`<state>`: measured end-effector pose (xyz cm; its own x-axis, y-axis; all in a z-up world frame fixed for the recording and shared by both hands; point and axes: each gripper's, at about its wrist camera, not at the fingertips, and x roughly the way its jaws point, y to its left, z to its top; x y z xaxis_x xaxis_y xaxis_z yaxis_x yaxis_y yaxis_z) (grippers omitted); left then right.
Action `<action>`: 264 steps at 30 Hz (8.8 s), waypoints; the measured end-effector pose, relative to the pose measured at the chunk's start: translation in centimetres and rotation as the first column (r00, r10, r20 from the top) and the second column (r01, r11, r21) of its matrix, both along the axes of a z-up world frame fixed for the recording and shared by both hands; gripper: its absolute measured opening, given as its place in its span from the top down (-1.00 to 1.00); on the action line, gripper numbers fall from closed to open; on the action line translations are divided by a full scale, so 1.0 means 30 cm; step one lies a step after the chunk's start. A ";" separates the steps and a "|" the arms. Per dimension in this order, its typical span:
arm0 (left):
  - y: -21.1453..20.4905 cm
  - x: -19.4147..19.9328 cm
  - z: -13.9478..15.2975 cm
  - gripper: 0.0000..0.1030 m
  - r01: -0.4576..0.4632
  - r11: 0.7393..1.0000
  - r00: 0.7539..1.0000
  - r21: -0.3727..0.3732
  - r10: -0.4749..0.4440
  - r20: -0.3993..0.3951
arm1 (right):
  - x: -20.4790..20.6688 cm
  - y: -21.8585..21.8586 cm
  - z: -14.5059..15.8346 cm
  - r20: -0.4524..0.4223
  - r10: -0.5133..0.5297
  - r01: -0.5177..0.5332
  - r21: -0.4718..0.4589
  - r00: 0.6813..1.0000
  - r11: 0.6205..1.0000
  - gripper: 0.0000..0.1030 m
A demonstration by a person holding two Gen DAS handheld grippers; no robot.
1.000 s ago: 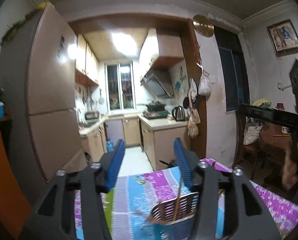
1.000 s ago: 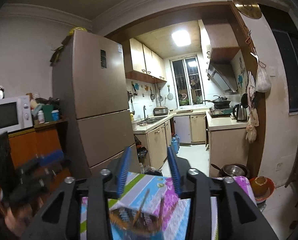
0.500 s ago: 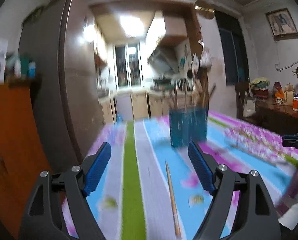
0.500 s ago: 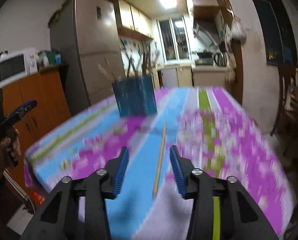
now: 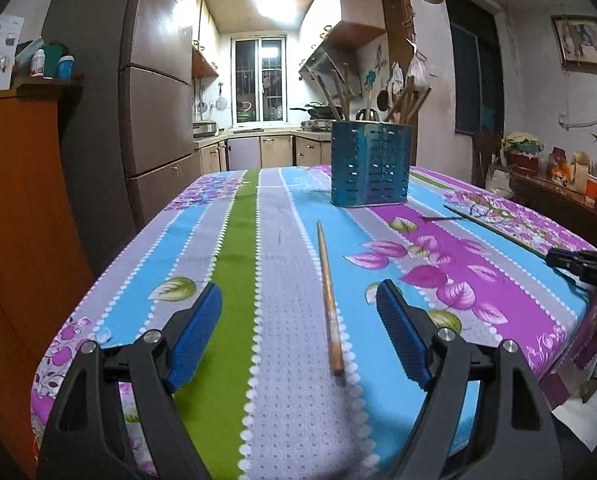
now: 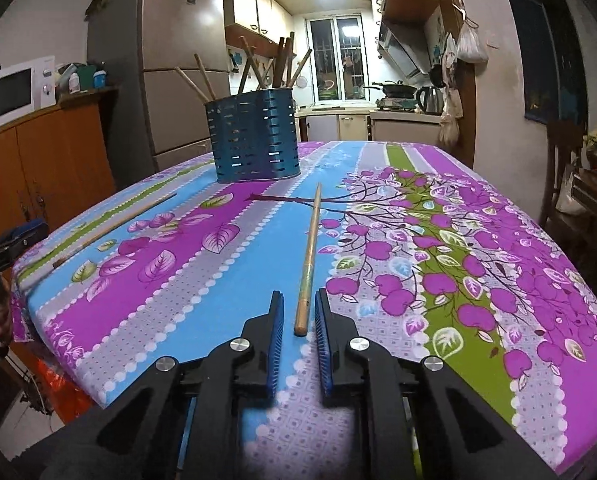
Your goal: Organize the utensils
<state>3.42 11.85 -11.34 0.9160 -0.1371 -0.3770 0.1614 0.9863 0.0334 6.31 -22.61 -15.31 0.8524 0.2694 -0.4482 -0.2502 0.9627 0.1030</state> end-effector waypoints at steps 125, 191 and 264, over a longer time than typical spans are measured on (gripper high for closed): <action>-0.332 0.387 0.714 0.91 0.264 0.964 0.941 0.027 -0.264 0.212 | 0.385 0.095 0.925 0.254 0.160 -0.166 0.004 0.954 0.986 0.86; -0.359 0.939 0.848 0.89 0.159 0.984 0.975 -0.075 -0.145 0.171 | 1.018 0.210 1.084 0.159 0.172 -0.182 0.056 0.972 0.982 0.86; -0.244 -0.034 0.382 -0.89 0.011 0.999 0.973 -0.039 -0.002 0.229 | -0.137 0.213 0.529 0.327 -0.012 -0.010 0.064 0.945 0.998 -0.91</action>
